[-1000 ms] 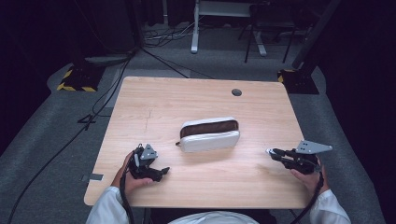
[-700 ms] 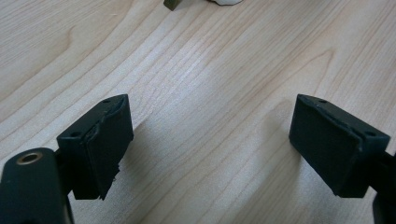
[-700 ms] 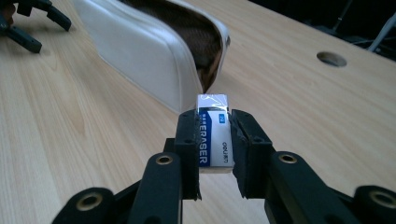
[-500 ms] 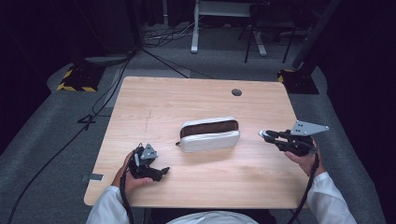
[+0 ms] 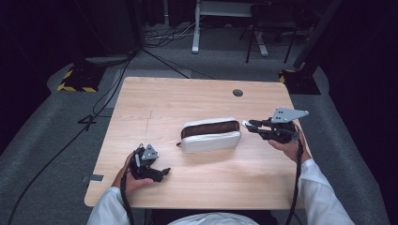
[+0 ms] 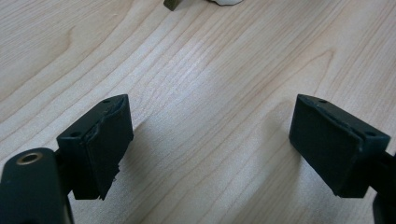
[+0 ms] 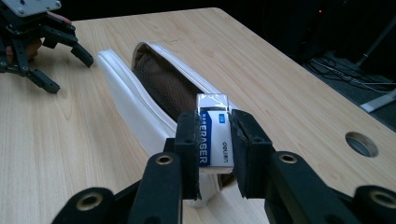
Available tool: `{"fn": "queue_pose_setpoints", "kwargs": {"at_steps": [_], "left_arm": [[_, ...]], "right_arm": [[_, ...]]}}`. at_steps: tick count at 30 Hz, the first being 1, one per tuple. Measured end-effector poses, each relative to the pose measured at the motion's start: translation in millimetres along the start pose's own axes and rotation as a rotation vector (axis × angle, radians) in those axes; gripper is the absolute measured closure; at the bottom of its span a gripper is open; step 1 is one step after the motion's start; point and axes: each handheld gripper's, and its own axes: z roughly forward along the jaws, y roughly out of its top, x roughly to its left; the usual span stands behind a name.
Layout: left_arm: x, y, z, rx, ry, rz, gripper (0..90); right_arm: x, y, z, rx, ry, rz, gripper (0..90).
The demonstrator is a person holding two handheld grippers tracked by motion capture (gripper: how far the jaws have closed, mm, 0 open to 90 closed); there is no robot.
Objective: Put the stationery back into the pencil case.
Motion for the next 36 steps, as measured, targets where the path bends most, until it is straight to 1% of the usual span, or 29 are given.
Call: {"fn": "queue_pose_setpoints", "kwargs": {"at_steps": [6, 9, 10, 11, 16, 19, 20, 21, 23, 26, 27, 36], "left_arm": [[0.0, 0.0, 0.0, 0.0, 0.0, 0.0, 14.0], [0.0, 0.0, 0.0, 0.0, 0.0, 0.0, 14.0], [0.0, 0.0, 0.0, 0.0, 0.0, 0.0, 14.0], [0.0, 0.0, 0.0, 0.0, 0.0, 0.0, 14.0], [0.0, 0.0, 0.0, 0.0, 0.0, 0.0, 14.0], [0.0, 0.0, 0.0, 0.0, 0.0, 0.0, 14.0], [0.0, 0.0, 0.0, 0.0, 0.0, 0.0, 14.0], [0.0, 0.0, -0.1, 0.001, 0.0, 0.0, 14.0], [0.0, 0.0, 0.0, 0.0, 0.0, 0.001, 14.0], [0.0, 0.0, 0.0, 0.0, 0.0, 0.0, 14.0], [0.0, 0.0, 0.0, 0.0, 0.0, 0.0, 14.0], [0.0, 0.0, -0.1, 0.001, 0.0, 0.001, 14.0]], "right_arm": [[3.9, 14.5, 16.7, 0.0, 0.027, -0.028, 73.6], [5.5, 19.9, 25.8, 0.008, 0.043, -0.033, 73.5], [5.5, 19.9, 25.8, 0.008, 0.043, -0.033, 73.5], [6.5, 23.3, 32.7, 0.015, 0.055, -0.036, 73.6], [9.2, 29.5, 46.5, 0.022, 0.082, -0.046, 73.6], [11.9, 32.5, 54.5, 0.035, 0.094, -0.058, 73.5], [11.9, 32.5, 54.5, 0.035, 0.094, -0.058, 73.5], [14.8, 34.5, 60.7, 0.04, 0.106, -0.066, 73.5], [15.6, 35.0, 62.6, 0.041, 0.11, -0.068, 73.5], [18.3, 35.8, 71.0, 0.055, 0.123, -0.075, 73.5], [18.9, 35.6, 76.2, 0.065, 0.13, -0.077, 73.5], [17.4, 32.0, 91.4, 0.103, 0.149, -0.071, 73.4]]}}
